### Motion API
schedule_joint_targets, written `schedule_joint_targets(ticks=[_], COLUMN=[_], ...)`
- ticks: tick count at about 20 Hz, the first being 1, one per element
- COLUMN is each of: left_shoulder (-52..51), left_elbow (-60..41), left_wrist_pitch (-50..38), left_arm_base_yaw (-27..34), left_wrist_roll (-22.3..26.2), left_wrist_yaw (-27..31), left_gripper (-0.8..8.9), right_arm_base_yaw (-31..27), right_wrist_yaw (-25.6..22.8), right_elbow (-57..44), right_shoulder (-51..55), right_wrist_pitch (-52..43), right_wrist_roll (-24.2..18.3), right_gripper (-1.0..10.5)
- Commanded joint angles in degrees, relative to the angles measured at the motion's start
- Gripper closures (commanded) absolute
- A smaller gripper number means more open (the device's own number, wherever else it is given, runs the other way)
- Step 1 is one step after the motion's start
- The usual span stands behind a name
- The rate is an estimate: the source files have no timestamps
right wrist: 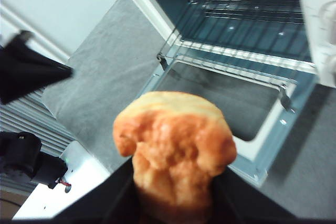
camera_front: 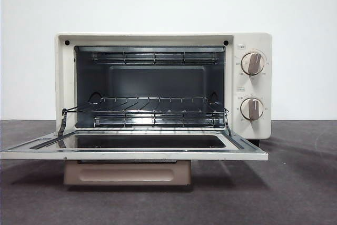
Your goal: The left arm flap open the oven, the right arm pick bread and place it into oven, the left arm flap close the oven
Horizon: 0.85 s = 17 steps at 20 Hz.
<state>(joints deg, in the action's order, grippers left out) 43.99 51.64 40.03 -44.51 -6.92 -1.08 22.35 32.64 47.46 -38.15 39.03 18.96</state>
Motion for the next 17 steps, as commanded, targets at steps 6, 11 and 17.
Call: schedule_joint_targets(ticks=[6, 11, 17], left_shoulder=[-9.1, -10.9, -11.1], left_elbow=[9.8, 12.3, 12.5], left_wrist_pitch=[10.6, 13.0, 13.6], left_arm_base_yaw=[-0.5, -0.5, -0.5], left_wrist_roll=[-1.7, -3.3, -3.2], left_wrist_yaw=[4.4, 5.6, 5.6], left_gripper=[7.98, 7.98, 7.98], right_arm_base_yaw=[16.7, 17.6, 17.6], right_wrist_yaw=[-18.6, -21.4, -27.6], right_elbow=[0.9, 3.8, 7.6], right_shoulder=[-18.6, -30.1, -39.9], right_wrist_pitch=[-20.8, -26.2, -26.9], right_wrist_roll=[6.1, 8.7, 9.6], right_gripper=[8.1, 8.1, 8.1])
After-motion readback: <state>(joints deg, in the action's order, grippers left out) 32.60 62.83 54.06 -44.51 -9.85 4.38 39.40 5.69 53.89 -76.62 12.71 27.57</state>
